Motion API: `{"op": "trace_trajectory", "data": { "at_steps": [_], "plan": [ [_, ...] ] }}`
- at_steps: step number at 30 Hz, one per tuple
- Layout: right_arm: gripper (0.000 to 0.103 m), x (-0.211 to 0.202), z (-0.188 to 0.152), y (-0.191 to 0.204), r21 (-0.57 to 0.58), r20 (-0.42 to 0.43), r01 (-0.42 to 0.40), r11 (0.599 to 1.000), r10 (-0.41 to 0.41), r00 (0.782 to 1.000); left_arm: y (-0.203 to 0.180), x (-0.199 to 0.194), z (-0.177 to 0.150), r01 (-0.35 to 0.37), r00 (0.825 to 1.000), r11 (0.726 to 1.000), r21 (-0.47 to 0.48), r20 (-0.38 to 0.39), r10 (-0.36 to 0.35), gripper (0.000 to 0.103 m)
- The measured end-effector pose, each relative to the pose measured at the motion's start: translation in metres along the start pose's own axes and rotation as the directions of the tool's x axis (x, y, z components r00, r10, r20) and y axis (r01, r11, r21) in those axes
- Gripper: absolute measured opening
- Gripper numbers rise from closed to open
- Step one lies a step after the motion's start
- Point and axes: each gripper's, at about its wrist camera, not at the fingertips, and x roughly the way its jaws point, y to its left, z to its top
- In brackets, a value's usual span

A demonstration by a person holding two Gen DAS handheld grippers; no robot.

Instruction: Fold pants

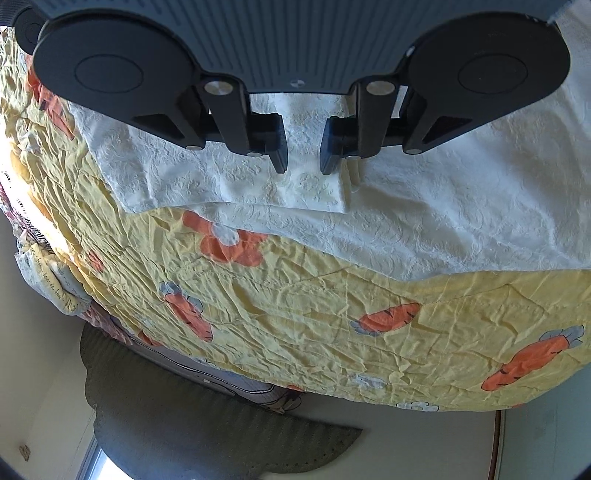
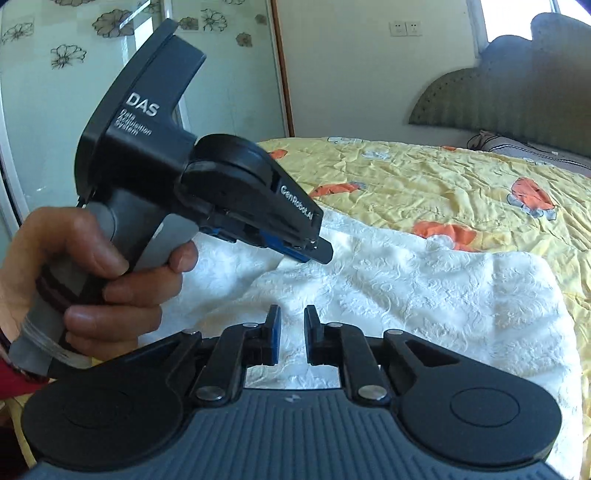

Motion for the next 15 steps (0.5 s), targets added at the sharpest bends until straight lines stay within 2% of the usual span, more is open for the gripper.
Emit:
{"op": "trace_trajectory", "data": {
  "at_steps": [2, 6, 12, 14, 15],
  "plan": [
    [0.013, 0.008, -0.005, -0.002, 0.011, -0.064, 0.021, 1.0, -0.02, 0.998, 0.0, -0.004, -0.002, -0.011, 1.0, 1.0, 0.006, 0.004, 0.011, 0.038],
    [0.014, -0.002, -0.007, -0.003, 0.037, -0.024, 0.022, 0.999, -0.021, 0.999, 0.003, -0.014, -0.01, -0.073, 0.997, 0.997, 0.036, 0.027, 0.072, 0.049],
    [0.015, -0.014, -0.003, -0.009, 0.092, 0.014, 0.093, 0.991, -0.095, 0.995, 0.014, -0.029, -0.02, -0.183, 0.982, 0.981, 0.07, 0.065, 0.178, 0.058],
    [0.025, -0.014, -0.003, -0.013, 0.12, 0.004, 0.102, 0.988, -0.103, 0.995, 0.019, -0.035, -0.025, -0.216, 0.974, 0.973, 0.081, 0.084, 0.209, 0.06],
    [0.033, -0.014, -0.005, -0.015, 0.13, 0.0, 0.102, 0.986, -0.103, 0.995, 0.022, -0.036, -0.028, -0.235, 0.97, 0.968, 0.085, 0.09, 0.227, 0.062]
  ]
}}
